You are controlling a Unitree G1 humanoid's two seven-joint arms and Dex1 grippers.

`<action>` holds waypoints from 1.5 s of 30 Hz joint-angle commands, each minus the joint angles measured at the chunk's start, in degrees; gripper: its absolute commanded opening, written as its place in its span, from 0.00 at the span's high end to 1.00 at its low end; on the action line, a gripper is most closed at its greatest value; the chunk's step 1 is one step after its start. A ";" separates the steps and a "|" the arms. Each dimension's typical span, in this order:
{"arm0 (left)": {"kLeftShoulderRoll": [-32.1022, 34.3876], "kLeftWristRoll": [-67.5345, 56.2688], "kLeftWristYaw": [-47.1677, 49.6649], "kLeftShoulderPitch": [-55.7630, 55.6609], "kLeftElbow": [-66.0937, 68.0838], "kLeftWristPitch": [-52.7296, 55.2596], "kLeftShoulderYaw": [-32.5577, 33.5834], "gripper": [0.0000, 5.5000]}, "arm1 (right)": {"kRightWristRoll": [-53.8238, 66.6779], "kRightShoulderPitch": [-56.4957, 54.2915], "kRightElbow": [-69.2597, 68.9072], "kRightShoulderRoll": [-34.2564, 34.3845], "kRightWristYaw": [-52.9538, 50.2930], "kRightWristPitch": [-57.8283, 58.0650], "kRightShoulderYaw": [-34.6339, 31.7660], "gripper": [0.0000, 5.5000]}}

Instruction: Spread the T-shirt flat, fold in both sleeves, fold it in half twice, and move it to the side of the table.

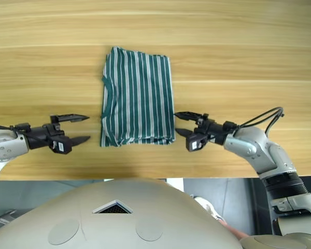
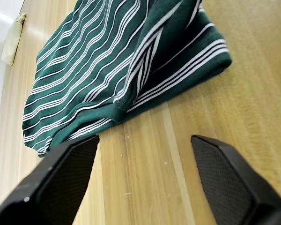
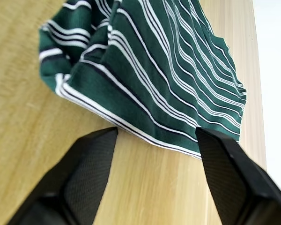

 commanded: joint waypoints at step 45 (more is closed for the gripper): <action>-5.85 -4.59 -2.02 -6.01 11.61 -3.55 -13.61 1.00 | 3.11 11.13 -7.17 -5.05 2.53 2.07 -2.25 0.43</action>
